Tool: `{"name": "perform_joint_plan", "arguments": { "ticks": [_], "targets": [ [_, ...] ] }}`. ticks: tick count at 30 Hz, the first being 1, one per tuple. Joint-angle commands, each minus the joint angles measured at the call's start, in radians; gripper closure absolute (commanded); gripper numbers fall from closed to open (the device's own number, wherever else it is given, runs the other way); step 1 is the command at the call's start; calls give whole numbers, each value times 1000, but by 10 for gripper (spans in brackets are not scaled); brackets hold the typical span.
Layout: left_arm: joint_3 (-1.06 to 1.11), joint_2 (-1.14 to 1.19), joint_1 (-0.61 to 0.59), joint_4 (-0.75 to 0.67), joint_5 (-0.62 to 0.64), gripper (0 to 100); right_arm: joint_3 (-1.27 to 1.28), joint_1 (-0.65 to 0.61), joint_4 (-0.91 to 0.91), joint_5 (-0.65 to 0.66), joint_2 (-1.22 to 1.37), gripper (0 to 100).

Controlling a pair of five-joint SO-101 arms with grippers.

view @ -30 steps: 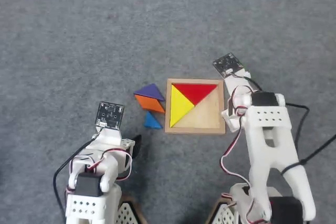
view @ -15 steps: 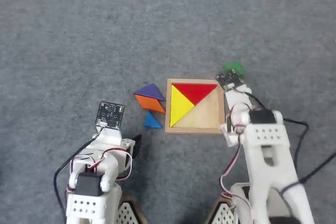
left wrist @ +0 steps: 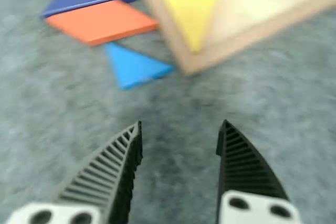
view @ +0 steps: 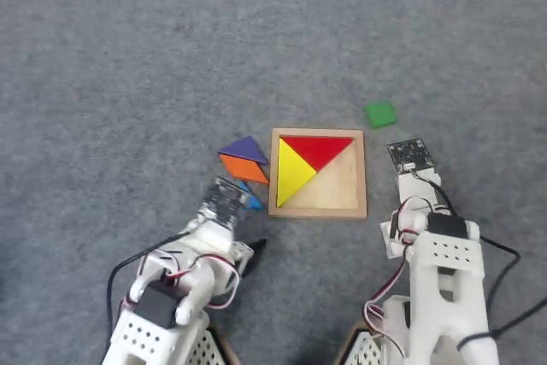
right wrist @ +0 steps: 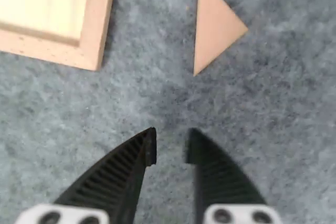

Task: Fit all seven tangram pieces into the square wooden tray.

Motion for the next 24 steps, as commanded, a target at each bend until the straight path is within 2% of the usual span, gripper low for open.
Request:
{"name": "perform_joint_plan", "arguments": {
  "ticks": [1, 8, 12, 14, 17, 21, 24],
  "targets": [
    [-13, -21, 149, -31, 12, 775, 14, 50, -25, -3, -58, 957],
    [-13, -20, 388, -49, 8, 775, 64, -94, -16, -9, -140, 957],
    [-13, -20, 327, -43, 6, 775, 86, -42, -25, -11, -159, 957],
    [-12, -20, 236, -57, 5, 775, 94, -28, -25, -11, -159, 957],
    [-12, -20, -21, -87, -14, 773, 95, -27, -25, -9, -159, 957],
    [-12, -20, -385, -304, -201, 775, 98, -5, -41, -9, -159, 957],
    [-12, -20, -605, -382, -236, 775, 135, 4, -93, -3, -159, 957]
  ]
}}
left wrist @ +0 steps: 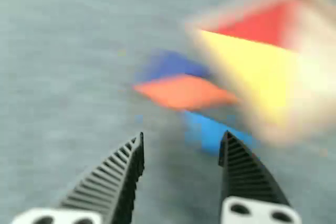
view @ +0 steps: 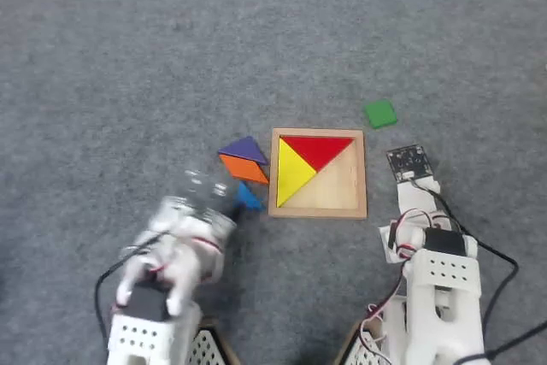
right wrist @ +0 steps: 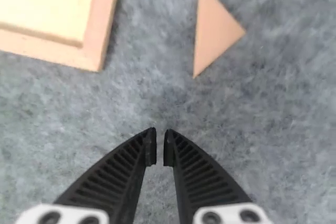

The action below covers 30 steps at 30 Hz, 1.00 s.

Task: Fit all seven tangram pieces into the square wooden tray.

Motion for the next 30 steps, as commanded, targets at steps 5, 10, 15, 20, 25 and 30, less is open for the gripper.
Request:
{"name": "perform_joint_plan", "arguments": {
  "ticks": [5, 10, 15, 20, 25, 30],
  "targets": [
    [-117, -14, -422, -46, -213, 776, 58, 18, -74, -2, -25, 957],
    [-420, 95, -362, 212, -261, 776, 61, 15, -74, -2, -25, 957],
    [-665, 569, -265, 299, -333, 774, 63, 13, -76, -2, -25, 957],
    [-929, 1077, -98, 390, -410, 772, 74, 16, -105, -2, -24, 957],
    [-1067, 1413, 51, 270, -414, 771, 94, 13, -136, -2, -24, 957],
    [-1125, 1623, 120, 118, -414, 771, 94, 13, -137, -2, -24, 957]
  ]
}}
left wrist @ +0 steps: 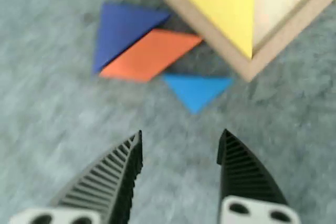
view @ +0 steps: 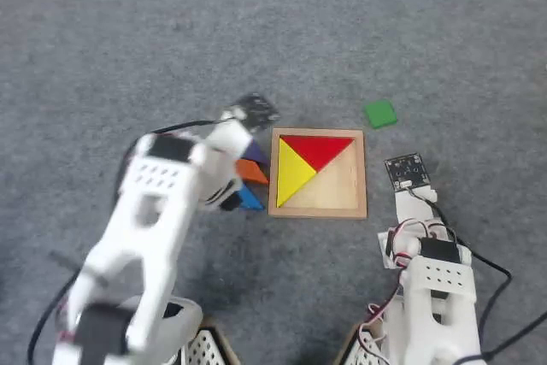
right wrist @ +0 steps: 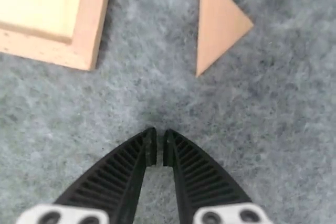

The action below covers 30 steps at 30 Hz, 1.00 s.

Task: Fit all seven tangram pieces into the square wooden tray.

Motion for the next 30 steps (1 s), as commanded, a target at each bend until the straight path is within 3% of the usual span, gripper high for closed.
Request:
{"name": "perform_joint_plan", "arguments": {
  "ticks": [1, 11, 17, 23, 30],
  "targets": [
    [-96, 157, 46, -147, -12, 771, -8, 8, -18, -3, -24, 957],
    [-147, 358, 38, -325, -17, 771, -8, 8, -18, -3, -24, 957],
    [-153, 474, -28, -439, -17, 770, -8, 8, -18, -3, -24, 957],
    [-252, 543, -92, -416, -15, 701, -6, 7, -18, -3, -24, 957],
    [-406, 649, -98, -279, -14, 699, -6, 7, -18, -3, -24, 957]
  ]
}}
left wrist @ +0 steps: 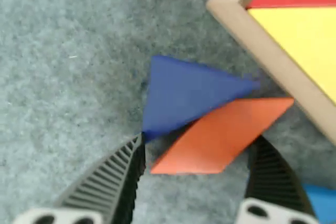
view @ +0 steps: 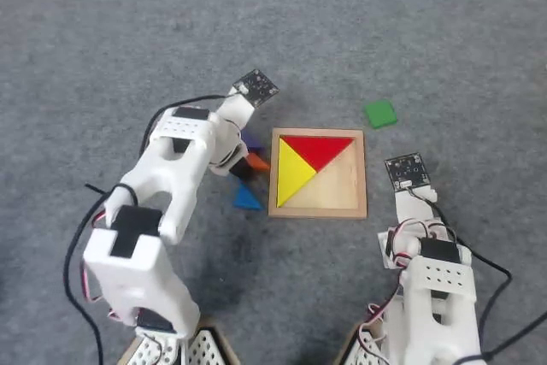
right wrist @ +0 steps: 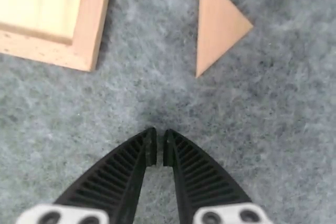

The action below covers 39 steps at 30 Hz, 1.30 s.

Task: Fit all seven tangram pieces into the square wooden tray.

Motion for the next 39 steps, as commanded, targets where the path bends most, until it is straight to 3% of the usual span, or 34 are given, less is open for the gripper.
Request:
{"name": "perform_joint_plan", "arguments": {
  "ticks": [1, 10, 17, 23, 26, 31, 36, 39],
  "targets": [
    [-131, 61, -12, 100, -2, 699, -6, 7, -18, -3, -24, 957],
    [-229, 143, -15, 368, -52, 916, -6, 7, -19, -3, -24, 957],
    [-225, 25, -100, 549, 104, 927, -6, 7, -19, -3, -24, 957],
    [-113, -153, -153, 621, 115, 924, -6, 7, -19, -3, -24, 957],
    [-88, -239, -158, 563, 127, 893, -6, 7, -19, -3, -24, 957],
    [-82, -328, -81, 308, 301, 765, -6, 5, -19, -3, -24, 957],
    [-82, -261, 84, 164, 353, 765, -6, 5, -19, -3, -24, 957],
    [-87, -173, 106, 80, 365, 765, -6, 5, -19, -3, -24, 957]
  ]
}}
